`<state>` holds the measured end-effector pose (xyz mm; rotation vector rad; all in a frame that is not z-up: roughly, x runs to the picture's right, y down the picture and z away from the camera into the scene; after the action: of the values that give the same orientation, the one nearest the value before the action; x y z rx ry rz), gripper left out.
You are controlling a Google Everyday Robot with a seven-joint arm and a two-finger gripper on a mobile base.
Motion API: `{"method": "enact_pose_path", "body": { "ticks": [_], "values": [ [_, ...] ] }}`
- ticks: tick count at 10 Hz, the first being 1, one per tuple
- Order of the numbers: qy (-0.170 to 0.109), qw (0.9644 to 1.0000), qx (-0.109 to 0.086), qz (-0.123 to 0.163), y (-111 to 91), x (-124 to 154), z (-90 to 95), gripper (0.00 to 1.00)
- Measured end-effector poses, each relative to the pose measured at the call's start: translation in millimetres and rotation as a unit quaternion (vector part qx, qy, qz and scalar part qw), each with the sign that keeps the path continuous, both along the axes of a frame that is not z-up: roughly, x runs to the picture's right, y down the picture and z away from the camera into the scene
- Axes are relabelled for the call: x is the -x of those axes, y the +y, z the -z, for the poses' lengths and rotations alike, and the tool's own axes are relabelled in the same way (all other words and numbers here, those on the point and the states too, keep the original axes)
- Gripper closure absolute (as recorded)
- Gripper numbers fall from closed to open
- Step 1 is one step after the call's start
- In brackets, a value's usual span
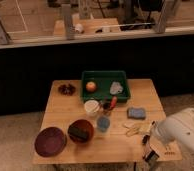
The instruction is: Wipe purple bowl with brush
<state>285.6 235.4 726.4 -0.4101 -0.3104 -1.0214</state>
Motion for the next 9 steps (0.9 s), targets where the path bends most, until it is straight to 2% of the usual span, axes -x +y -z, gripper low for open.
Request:
{"method": "enact_pose_path", "body": {
  "ticks": [2, 3, 4, 6, 9],
  "values": [
    [0.003, 0.9992, 0.023, 0.033, 1, 3, -33.0, 0.2],
    [0.003, 0.9976, 0.044, 0.054, 8, 2, -49.5, 0.2],
    [0.002, 0.9962, 0.057, 0.065, 11, -1, -58.4, 0.2],
    [-0.008, 0.995, 0.069, 0.072, 14, -10, -60.5, 0.2],
    [-0.021, 0.9938, 0.079, 0.075, 16, -29, -50.9, 0.2]
  ]
}}
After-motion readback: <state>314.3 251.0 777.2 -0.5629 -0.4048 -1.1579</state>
